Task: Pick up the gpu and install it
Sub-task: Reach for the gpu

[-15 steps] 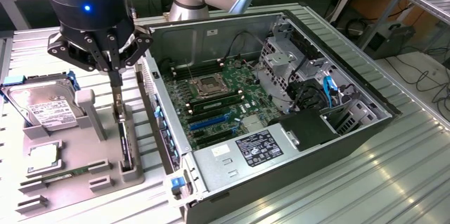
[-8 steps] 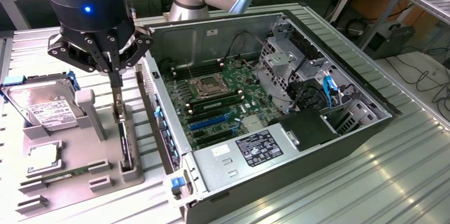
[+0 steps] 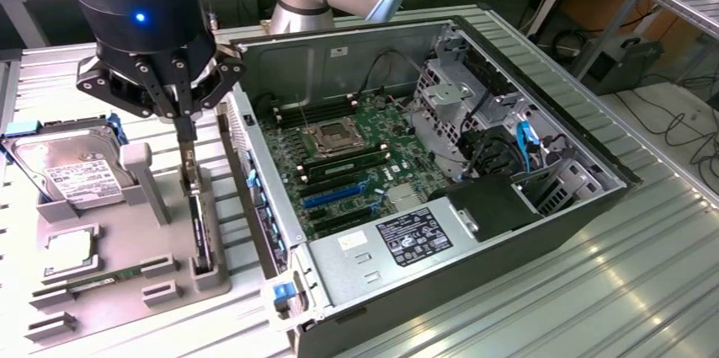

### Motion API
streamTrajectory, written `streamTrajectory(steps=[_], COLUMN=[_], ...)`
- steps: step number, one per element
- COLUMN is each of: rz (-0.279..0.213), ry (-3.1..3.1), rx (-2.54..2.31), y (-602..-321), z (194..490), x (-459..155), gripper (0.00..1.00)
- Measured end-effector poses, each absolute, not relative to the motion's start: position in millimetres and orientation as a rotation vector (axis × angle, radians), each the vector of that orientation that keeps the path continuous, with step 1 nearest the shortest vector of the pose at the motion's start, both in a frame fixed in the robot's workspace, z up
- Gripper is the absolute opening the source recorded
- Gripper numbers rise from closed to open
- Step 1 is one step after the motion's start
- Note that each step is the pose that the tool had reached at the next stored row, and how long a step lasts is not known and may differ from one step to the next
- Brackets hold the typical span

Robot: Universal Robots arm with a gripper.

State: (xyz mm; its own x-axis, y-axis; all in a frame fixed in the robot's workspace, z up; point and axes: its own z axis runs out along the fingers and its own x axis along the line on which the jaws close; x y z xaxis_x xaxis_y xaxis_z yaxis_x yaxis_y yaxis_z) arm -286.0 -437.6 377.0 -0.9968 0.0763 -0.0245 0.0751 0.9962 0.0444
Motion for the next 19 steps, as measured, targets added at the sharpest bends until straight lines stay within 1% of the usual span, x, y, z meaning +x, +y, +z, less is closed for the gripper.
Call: streamTrajectory(steps=[19], rz=[0.068], ry=[3.113], rx=[0.118], y=[-443.3], z=[375.5], x=[-286.0], gripper=[0.11])
